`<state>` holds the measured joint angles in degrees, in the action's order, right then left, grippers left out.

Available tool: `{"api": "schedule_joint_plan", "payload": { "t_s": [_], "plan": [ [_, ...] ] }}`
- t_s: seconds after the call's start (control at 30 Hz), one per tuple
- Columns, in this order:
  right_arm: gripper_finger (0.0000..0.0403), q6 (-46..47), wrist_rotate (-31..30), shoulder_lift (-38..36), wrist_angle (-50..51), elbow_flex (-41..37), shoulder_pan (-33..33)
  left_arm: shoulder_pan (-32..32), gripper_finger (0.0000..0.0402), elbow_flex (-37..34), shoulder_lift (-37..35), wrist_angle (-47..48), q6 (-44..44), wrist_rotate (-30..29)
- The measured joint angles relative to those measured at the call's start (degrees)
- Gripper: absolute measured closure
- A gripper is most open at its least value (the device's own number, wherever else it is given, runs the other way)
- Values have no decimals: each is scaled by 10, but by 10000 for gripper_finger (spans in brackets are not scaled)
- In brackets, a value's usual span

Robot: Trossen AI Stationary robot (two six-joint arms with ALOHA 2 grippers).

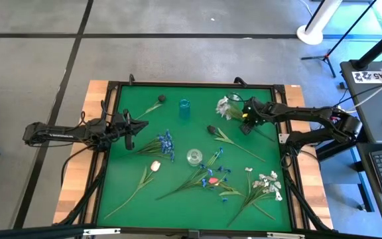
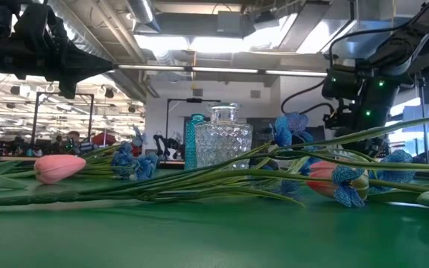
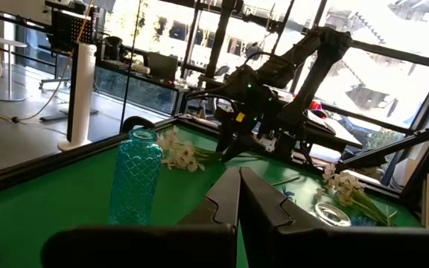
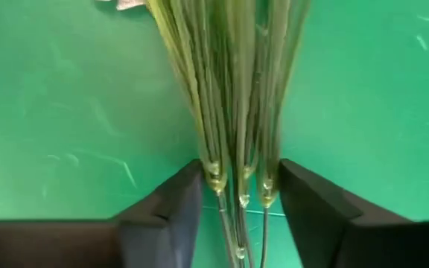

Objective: Sort flowers into vase by color
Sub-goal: Put the top white flowers into the blue vase

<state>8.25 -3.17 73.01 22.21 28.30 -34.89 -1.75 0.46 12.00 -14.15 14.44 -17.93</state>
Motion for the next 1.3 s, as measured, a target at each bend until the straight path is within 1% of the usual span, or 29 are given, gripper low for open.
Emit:
{"api": "schedule_joint_plan", "payload": {
  "t_s": [0.1, 0.27, 0.33, 0.4, 0.57, 0.67, 0.73, 0.83, 0.87, 0.93, 1.0, 1.1, 1.2, 1.3],
  "plan": [
    [293, -20, -2, 0, -25, -1, 0, 0, 401, 0, 0, 0, 0, 0],
    [367, -51, 13, 0, -76, 1, 0, 0, 401, 0, 0, 0, 0, 0],
    [388, -53, 13, -1, -80, 10, 0, 0, 401, 0, 0, 0, 0, 0],
    [389, -48, 13, -5, -83, 23, 0, 0, 401, 0, 0, 0, 0, 0],
    [364, -25, 22, -40, -85, 65, 0, 0, 401, 0, 0, 0, 0, 0],
    [369, -8, 53, -75, -92, 87, 0, 0, 401, 0, 0, 0, 0, 0],
    [381, 8, 89, -103, -118, 94, 0, 0, 401, 0, 0, 0, 0, 0],
    [394, 37, 169, -140, -195, 94, 5, 0, 401, 0, 0, 0, 0, 0],
    [394, 44, 187, -149, -229, 93, 13, 0, 401, 0, 0, 0, 0, 0],
    [387, 49, 203, -161, -318, 81, 39, 0, 401, 0, 0, 0, 0, 0],
    [380, 50, 206, -164, -410, 61, 71, 0, 401, 0, 0, 0, 0, 0],
    [381, 50, 199, -154, -549, 30, 121, 0, 401, 0, 0, 0, 0, 0],
    [390, 48, 172, -130, -675, 3, 171, 0, 401, 0, 0, 0, 0, 0],
    [392, 25, 150, -96, -772, -13, 208, 0, 401, 0, 0, 0, 0, 0]
  ]
}}
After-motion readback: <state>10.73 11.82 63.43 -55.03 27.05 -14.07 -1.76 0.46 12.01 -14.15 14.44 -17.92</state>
